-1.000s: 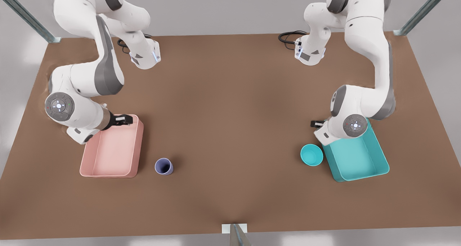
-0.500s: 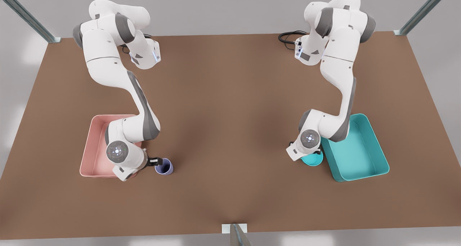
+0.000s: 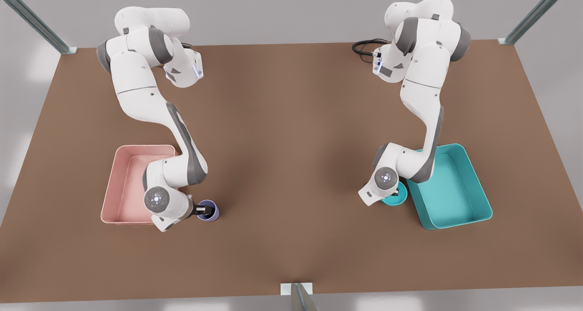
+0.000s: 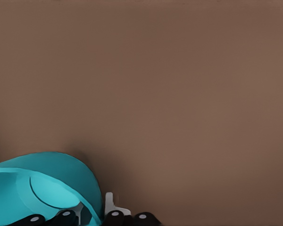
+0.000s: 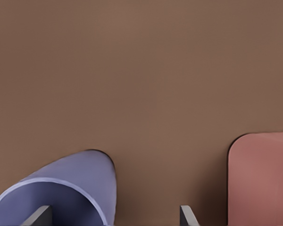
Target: Put the bowls and cups in different boxes
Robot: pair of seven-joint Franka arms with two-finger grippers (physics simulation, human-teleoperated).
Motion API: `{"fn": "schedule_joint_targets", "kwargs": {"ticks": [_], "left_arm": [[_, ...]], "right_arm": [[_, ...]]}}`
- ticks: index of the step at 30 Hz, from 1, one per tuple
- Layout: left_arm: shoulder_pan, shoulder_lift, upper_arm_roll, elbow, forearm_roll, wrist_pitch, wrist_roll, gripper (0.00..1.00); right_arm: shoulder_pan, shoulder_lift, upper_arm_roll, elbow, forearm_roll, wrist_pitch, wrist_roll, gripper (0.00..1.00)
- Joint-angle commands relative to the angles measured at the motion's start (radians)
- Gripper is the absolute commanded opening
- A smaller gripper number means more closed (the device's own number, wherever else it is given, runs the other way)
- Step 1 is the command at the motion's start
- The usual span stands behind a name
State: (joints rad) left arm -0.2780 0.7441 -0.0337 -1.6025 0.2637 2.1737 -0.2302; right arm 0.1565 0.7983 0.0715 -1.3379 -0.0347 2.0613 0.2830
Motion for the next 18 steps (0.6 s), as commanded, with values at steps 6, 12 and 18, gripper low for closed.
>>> {"fn": "schedule_joint_targets", "kwargs": {"ticks": [6, 12, 18], "left_arm": [[-0.009, -0.107, 0.003, 0.087, -0.011, -0.219, -0.101, 0.21], [0.207, -0.272, 0.072, 0.095, -0.063, -0.362, -0.098, 0.21], [0.240, -0.160, 0.123, -0.053, -0.081, -0.083, -0.093, 0.21]], "right_arm": [[-0.005, 0.010, 0.001, -0.001, -0.001, 0.016, 0.055, 0.77], [-0.002, 0.027, 0.002, 0.000, -0.001, 0.016, 0.056, 0.51], [-0.005, 0.022, 0.010, 0.013, 0.035, 0.014, 0.042, 0.21]]}}
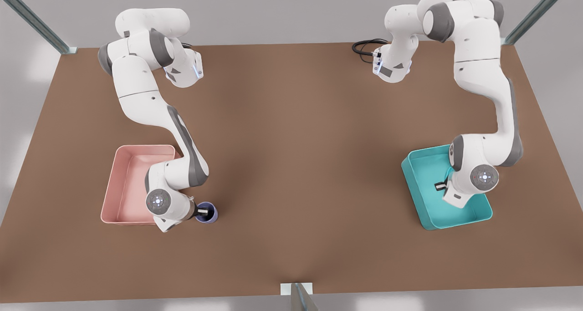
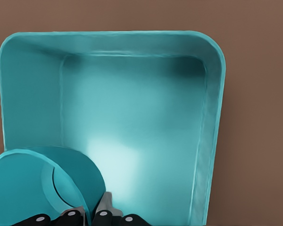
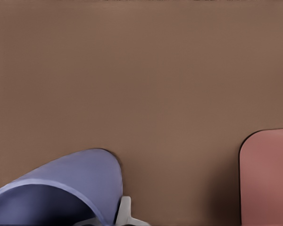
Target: Put the bowls and cups in different boxes
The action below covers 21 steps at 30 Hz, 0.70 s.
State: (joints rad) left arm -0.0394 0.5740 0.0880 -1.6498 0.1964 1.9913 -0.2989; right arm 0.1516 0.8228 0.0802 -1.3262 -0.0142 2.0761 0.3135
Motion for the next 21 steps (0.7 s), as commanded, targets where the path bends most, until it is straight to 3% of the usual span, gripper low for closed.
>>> {"fn": "schedule_joint_targets", "kwargs": {"ticks": [1, 5, 6, 7, 8, 11, 12, 15, 17, 21], "left_arm": [[-0.001, 0.029, 0.012, -0.038, -0.012, 0.142, -0.011, 0.21], [-0.001, 0.052, 0.013, -0.081, -0.012, 0.193, -0.011, 0.21], [-0.001, 0.052, 0.013, -0.081, -0.012, 0.193, -0.013, 0.29], [-0.001, 0.049, 0.013, -0.081, -0.012, 0.188, -0.011, 0.78], [-0.005, 0.021, 0.013, -0.076, -0.012, 0.167, -0.011, 1.00], [-0.016, -0.172, -0.001, -0.021, -0.098, -0.109, -0.011, 1.00], [-0.020, -0.224, -0.028, 0.071, -0.158, -0.288, -0.011, 1.00], [-0.099, -0.394, -0.050, 0.091, -0.163, -0.512, 0.161, 1.00], [-0.096, -0.319, -0.079, 0.278, -0.189, -0.684, 0.193, 1.00], [-0.096, -0.321, -0.108, 0.280, -0.193, -0.700, 0.201, 1.00]], "right_arm": [[-0.003, -0.004, 0.001, 0.005, 0.022, -0.001, -0.014, 0.21], [-0.056, -0.034, 0.009, 0.030, 0.059, -0.019, -0.204, 0.21], [-0.076, -0.059, 0.009, 0.025, 0.059, -0.068, -0.249, 0.21], [-0.093, -0.097, 0.009, 0.015, 0.059, -0.122, -0.287, 0.21], [-0.110, -0.145, 0.009, 0.012, 0.059, -0.192, -0.318, 0.21], [-0.175, -0.229, 0.006, 0.006, 0.059, -0.340, -0.435, 0.21], [-0.204, -0.258, 0.007, -0.030, 0.059, -0.349, -0.468, 0.21], [-0.280, -0.275, 0.003, -0.042, 0.053, -0.364, -0.616, 0.21], [-0.310, -0.280, -0.003, -0.064, 0.034, -0.361, -0.656, 0.21], [-0.323, -0.264, -0.003, -0.122, -0.026, -0.194, -0.657, 0.21]]}}
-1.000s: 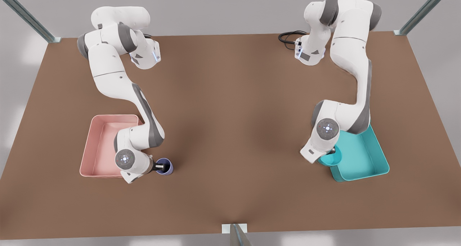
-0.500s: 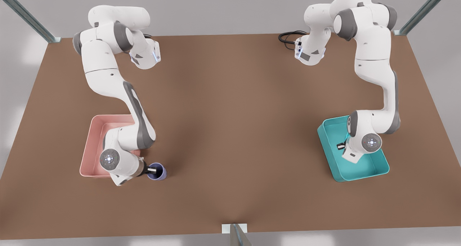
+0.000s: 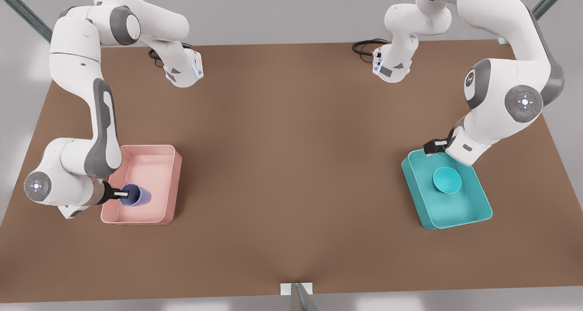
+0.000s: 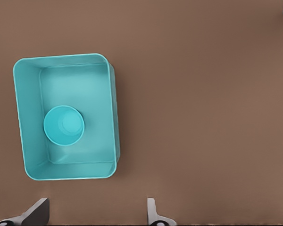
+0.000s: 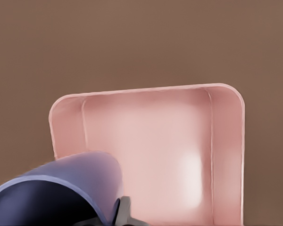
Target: Put the bowls and cups in different boxes
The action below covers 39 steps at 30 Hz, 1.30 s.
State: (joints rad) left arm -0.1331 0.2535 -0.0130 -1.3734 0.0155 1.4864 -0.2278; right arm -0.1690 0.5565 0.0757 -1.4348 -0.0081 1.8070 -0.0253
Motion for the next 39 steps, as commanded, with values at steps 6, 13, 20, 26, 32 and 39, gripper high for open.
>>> {"fn": "schedule_joint_targets", "kwargs": {"ticks": [6, 13, 20, 26, 32, 39], "left_arm": [[0.029, -0.010, -0.038, 0.005, -0.068, -0.238, 0.124, 1.00], [0.038, -0.008, -0.038, 0.004, -0.063, -0.224, 0.128, 1.00], [0.036, -0.008, -0.039, 0.004, -0.060, -0.224, 0.128, 1.00], [0.036, -0.010, -0.039, 0.004, -0.060, -0.225, 0.128, 1.00], [0.036, -0.008, -0.039, 0.002, -0.058, -0.224, 0.128, 1.00], [0.050, -0.008, -0.038, -0.004, -0.062, -0.235, 0.128, 1.00]], "right_arm": [[-0.029, -0.003, 0.001, -0.188, -0.027, 0.382, -0.317, 0.21], [-0.035, 0.002, 0.004, -0.242, -0.001, 0.442, -0.315, 0.21], [-0.033, 0.025, 0.006, -0.242, 0.046, 0.393, -0.305, 1.00], [-0.033, 0.010, 0.012, -0.222, 0.045, 0.365, -0.309, 1.00], [-0.026, -0.049, 0.013, -0.061, 0.042, 0.051, -0.303, 1.00], [0.054, -0.315, 0.013, 0.057, -0.009, -0.434, -0.035, 1.00]]}}
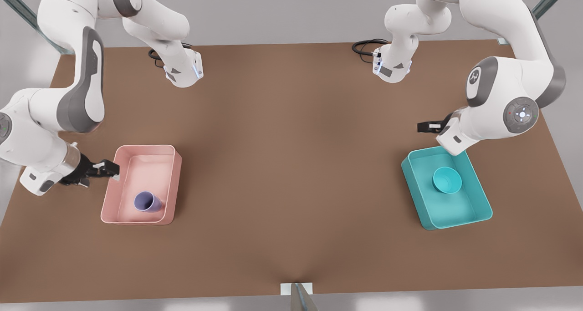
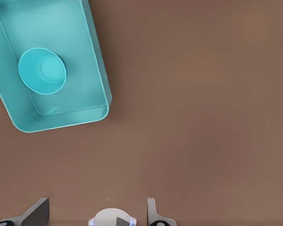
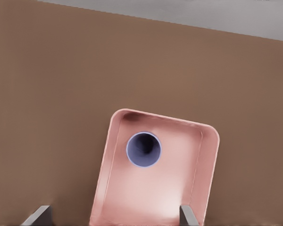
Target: Put the bowls and cups in different boxes
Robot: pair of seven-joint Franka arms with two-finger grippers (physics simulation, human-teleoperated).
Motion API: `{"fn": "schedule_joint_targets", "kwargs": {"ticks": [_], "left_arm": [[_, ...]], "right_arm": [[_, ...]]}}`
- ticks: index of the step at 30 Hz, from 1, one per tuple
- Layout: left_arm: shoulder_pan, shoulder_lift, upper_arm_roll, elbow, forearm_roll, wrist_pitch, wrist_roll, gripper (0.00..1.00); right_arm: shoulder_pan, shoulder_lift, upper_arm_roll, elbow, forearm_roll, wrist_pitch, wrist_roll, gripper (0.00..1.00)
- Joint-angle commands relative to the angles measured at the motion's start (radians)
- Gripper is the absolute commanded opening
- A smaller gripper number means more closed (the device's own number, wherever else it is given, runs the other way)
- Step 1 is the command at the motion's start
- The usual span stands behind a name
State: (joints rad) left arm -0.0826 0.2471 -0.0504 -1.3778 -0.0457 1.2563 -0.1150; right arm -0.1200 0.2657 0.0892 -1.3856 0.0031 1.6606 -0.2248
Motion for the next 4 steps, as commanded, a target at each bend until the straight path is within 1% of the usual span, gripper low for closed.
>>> {"fn": "schedule_joint_targets", "kwargs": {"ticks": [1, 4], "left_arm": [[0.000, -0.002, 0.000, 0.000, 0.000, -0.008, 0.015, 1.00], [0.010, -0.002, 0.001, 0.005, 0.000, -0.017, 0.014, 1.00]], "right_arm": [[0.013, -0.078, 0.000, -0.019, -0.037, -0.292, 0.188, 1.00], [0.023, -0.098, 0.000, -0.024, -0.034, -0.306, 0.214, 1.00]]}}
